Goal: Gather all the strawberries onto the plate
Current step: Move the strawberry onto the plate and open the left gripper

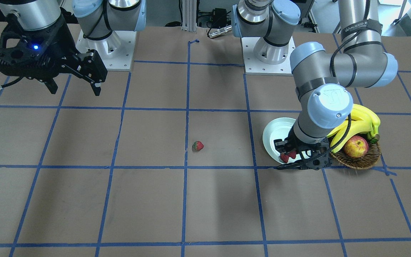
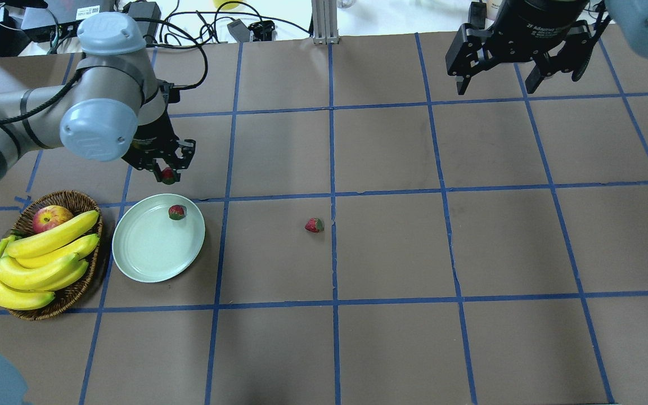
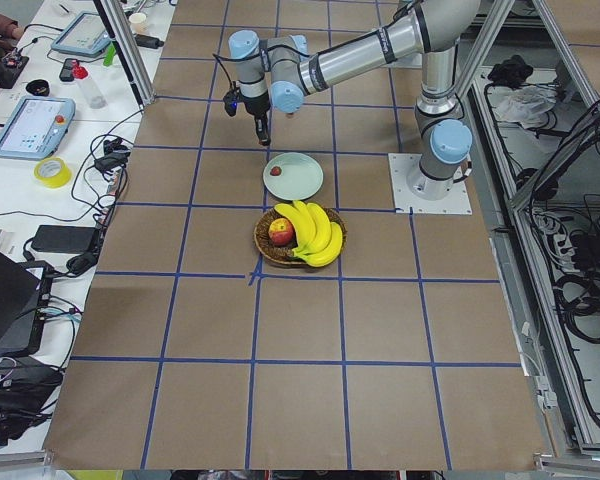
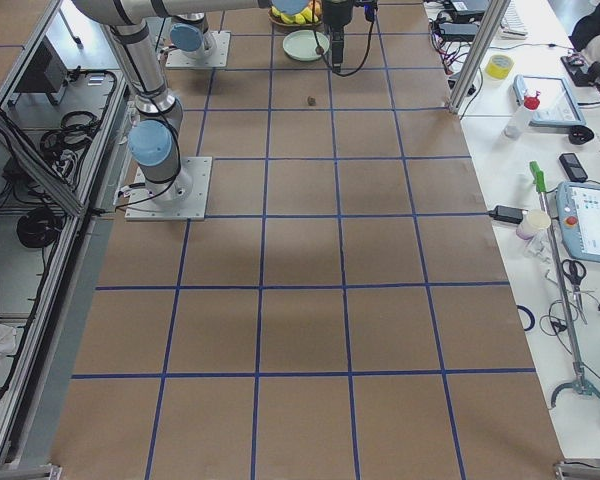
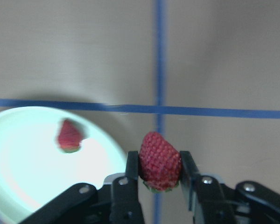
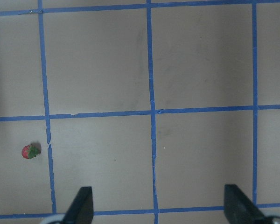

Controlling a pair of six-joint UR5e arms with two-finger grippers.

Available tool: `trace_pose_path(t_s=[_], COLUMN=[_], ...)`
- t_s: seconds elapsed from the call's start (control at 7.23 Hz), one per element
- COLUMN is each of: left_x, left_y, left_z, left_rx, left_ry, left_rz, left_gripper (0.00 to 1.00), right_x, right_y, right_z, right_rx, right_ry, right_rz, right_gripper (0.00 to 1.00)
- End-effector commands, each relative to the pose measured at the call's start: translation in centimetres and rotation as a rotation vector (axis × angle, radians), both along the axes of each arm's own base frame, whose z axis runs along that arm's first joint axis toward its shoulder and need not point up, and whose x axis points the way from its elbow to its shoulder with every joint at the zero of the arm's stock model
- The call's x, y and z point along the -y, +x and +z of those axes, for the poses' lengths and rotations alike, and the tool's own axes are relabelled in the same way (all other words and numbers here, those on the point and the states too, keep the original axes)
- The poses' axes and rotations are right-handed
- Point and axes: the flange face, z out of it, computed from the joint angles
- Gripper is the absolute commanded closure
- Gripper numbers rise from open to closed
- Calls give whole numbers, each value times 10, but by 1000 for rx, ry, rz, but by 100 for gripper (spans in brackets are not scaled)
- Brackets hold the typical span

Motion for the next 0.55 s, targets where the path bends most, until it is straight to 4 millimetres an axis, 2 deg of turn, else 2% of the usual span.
trace_pose_path(t_s=[0.0,0.14,0.28,0.42], left_x=[-32,-44,-40,-37], left_y=[54,56,57,57], left_z=[-44,-64,-71,-72], left_rx=[-5,-18,-16,-16], left_ry=[113,152,129,119], left_rz=[43,51,57,51], left_gripper=[100,100,59,1], right_x=[0,0,0,0], right_y=[0,0,0,0], right_z=[-1,0,0,0], right_rx=[0,0,0,0], right_ry=[1,-1,1,1], right_rz=[0,0,0,0], right_gripper=[0,0,0,0])
